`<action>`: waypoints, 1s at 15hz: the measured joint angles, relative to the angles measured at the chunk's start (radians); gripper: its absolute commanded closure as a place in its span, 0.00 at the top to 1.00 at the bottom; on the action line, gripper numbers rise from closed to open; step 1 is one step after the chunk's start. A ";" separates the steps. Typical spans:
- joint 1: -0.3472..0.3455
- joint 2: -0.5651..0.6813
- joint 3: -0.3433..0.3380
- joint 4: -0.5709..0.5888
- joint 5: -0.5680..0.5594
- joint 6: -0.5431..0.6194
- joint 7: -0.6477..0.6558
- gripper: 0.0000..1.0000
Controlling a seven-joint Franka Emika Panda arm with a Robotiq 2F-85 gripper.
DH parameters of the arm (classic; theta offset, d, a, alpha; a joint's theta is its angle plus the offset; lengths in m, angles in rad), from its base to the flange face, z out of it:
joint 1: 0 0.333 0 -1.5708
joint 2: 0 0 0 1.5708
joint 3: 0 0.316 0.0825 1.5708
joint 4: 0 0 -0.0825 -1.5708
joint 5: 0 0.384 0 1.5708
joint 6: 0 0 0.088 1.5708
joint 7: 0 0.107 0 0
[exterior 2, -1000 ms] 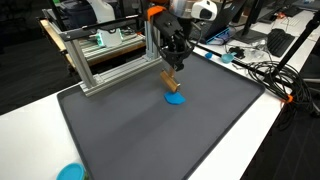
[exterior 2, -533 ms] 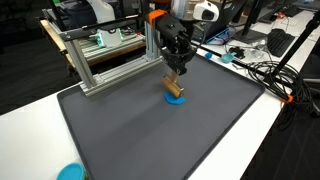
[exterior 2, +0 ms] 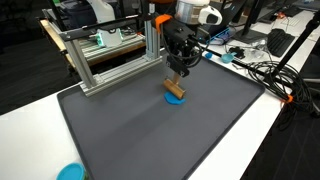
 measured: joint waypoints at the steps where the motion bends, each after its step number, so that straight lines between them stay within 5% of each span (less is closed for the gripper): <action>1: 0.004 0.001 0.000 0.001 -0.006 0.000 -0.006 0.22; 15: 0.017 0.014 -0.013 0.017 -0.027 -0.002 -0.027 0.22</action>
